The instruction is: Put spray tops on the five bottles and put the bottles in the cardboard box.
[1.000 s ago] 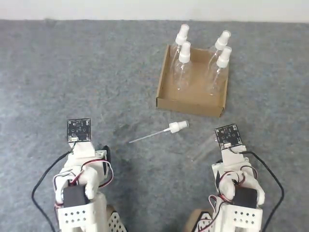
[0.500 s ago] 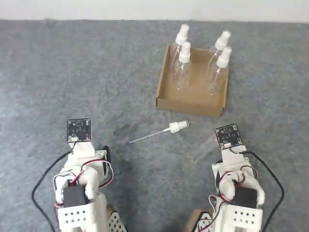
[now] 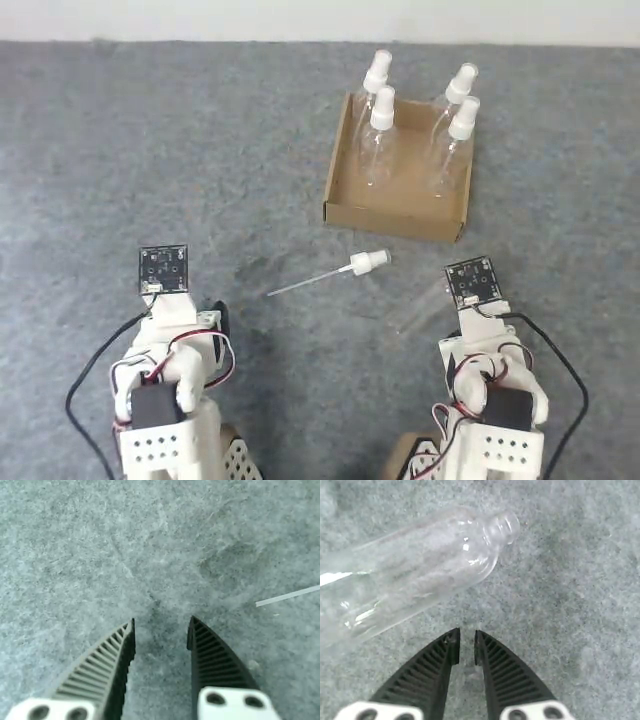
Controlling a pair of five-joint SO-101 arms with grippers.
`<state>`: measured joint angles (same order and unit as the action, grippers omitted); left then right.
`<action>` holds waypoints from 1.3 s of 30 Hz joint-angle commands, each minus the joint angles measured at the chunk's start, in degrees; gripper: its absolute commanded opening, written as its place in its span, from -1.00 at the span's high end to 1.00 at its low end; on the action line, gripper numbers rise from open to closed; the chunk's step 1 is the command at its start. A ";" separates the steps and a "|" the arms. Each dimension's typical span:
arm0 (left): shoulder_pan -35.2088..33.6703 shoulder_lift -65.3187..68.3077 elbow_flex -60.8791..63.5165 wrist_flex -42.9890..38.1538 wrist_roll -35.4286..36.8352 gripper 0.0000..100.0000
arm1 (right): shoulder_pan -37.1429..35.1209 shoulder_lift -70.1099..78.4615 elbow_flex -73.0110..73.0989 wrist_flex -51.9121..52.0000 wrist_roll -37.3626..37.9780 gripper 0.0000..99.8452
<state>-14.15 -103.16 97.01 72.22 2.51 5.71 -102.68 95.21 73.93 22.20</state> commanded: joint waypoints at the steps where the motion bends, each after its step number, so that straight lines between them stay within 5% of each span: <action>1: -0.18 -1.14 -0.48 0.18 0.44 0.68 | -0.22 -0.04 1.32 0.40 -0.35 0.97; 31: 0.44 -1.23 -0.57 -0.26 0.53 0.68 | -0.22 -0.04 1.32 0.40 -0.53 0.97; 39: 10.20 -1.14 -0.48 -5.10 0.09 0.68 | 0.22 -0.22 0.97 -9.10 -0.35 0.97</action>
<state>-5.89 -103.16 97.01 68.88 2.51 5.71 -102.68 95.21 72.97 22.20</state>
